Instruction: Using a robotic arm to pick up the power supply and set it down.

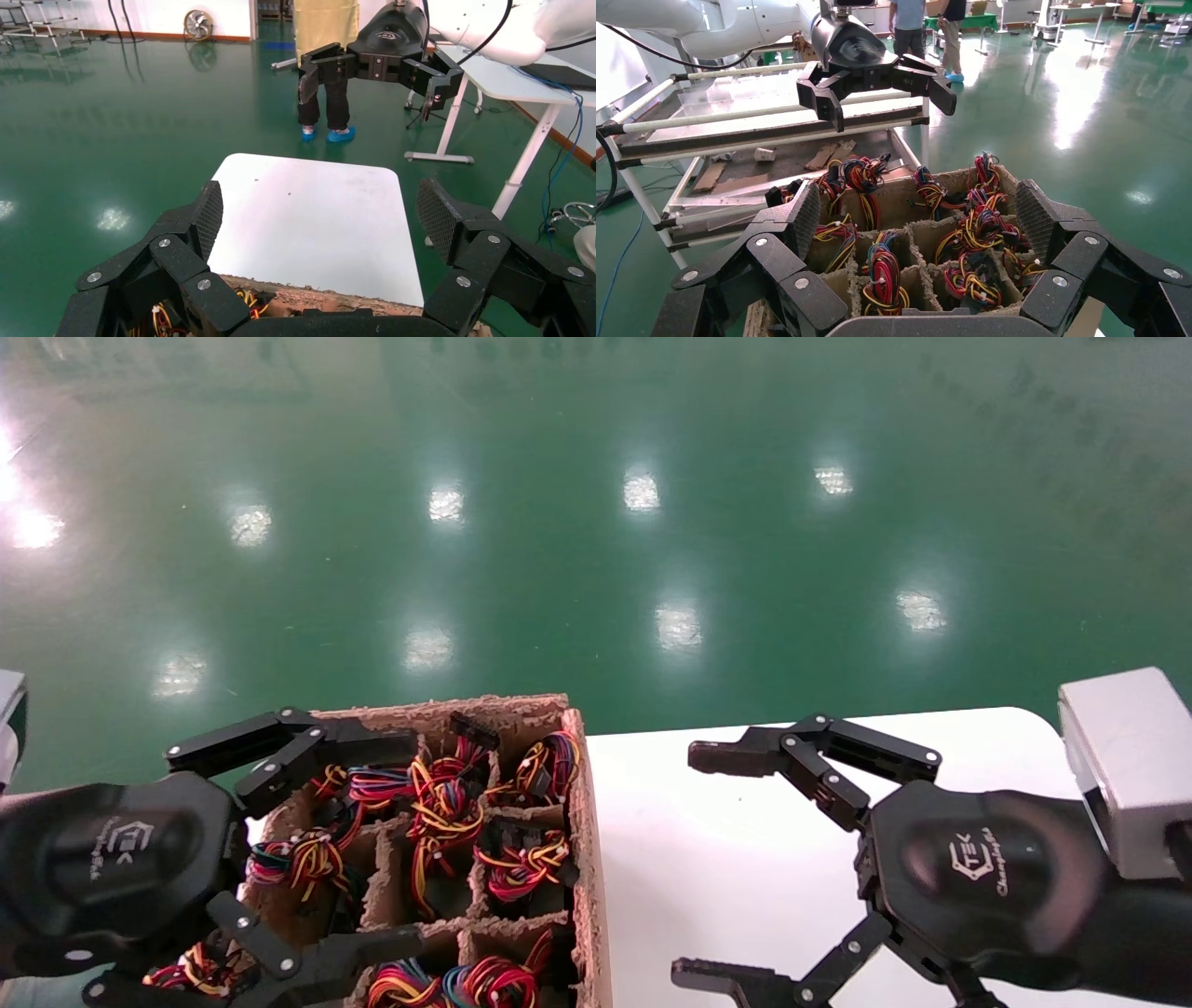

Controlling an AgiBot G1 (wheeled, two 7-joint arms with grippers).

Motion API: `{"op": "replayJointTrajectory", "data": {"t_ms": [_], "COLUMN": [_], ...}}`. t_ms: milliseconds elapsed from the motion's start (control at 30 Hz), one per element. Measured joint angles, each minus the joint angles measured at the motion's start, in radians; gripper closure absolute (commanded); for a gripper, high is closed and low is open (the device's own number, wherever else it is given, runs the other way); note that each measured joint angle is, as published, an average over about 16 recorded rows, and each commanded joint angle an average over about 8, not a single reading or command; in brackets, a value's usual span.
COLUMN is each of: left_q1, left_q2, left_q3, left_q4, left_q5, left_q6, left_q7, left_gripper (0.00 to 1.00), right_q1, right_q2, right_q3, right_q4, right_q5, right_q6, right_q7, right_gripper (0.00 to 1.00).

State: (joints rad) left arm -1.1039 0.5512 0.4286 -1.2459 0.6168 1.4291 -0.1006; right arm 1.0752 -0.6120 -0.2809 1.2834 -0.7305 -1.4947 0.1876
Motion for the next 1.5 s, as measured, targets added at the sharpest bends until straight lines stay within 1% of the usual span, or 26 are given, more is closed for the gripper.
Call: {"op": "replayJointTrajectory", "data": {"t_ms": [1500], "left_q1": [0.000], "left_q2": [0.000], "left_q3": [0.000], "left_q4": [0.000], "left_q5": [0.000], "left_q6": [0.000], "left_q7": [0.000], "left_gripper": [0.00], "right_q1": [0.000], "right_q2": [0.000], "right_q3": [0.000], "right_q4": [0.000], "right_q5": [0.000], "right_q6": [0.000], "right_q7": [0.000], "right_gripper": [0.00]}}
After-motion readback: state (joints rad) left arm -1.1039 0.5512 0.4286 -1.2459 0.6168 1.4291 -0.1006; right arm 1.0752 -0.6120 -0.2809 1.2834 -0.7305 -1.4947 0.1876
